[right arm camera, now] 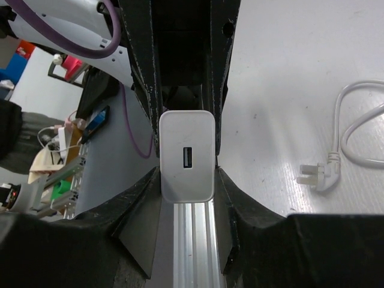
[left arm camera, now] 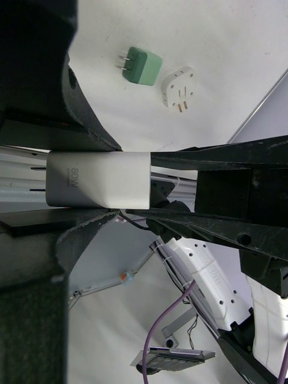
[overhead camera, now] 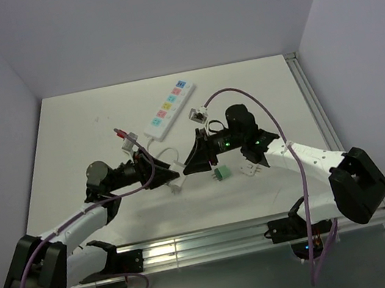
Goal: Insert the plug
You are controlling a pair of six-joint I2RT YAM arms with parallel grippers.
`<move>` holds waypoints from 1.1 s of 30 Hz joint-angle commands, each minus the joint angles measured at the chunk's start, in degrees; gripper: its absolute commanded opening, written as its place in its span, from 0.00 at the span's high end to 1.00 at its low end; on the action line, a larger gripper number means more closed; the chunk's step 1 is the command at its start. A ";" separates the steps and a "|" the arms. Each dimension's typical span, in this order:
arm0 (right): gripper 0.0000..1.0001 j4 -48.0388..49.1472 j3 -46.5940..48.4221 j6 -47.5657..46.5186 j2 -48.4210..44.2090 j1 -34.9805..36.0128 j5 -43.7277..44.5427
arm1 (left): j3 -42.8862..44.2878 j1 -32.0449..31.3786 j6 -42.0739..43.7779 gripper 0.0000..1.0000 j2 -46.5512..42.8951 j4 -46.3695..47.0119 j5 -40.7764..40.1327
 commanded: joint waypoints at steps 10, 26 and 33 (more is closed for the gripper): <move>1.00 -1.37 3.27 -3.64 -0.25 1.76 0.59 | 2.73 -0.56 1.50 0.79 1.15 2.46 -0.40; 1.00 -3.40 2.66 -4.18 -1.22 1.06 1.21 | 2.91 1.46 4.51 0.27 -2.89 -2.66 -4.80; 1.00 -8.49 3.44 -5.50 -0.61 -0.35 8.32 | 2.73 11.74 5.37 0.22 -6.85 -14.22 -15.33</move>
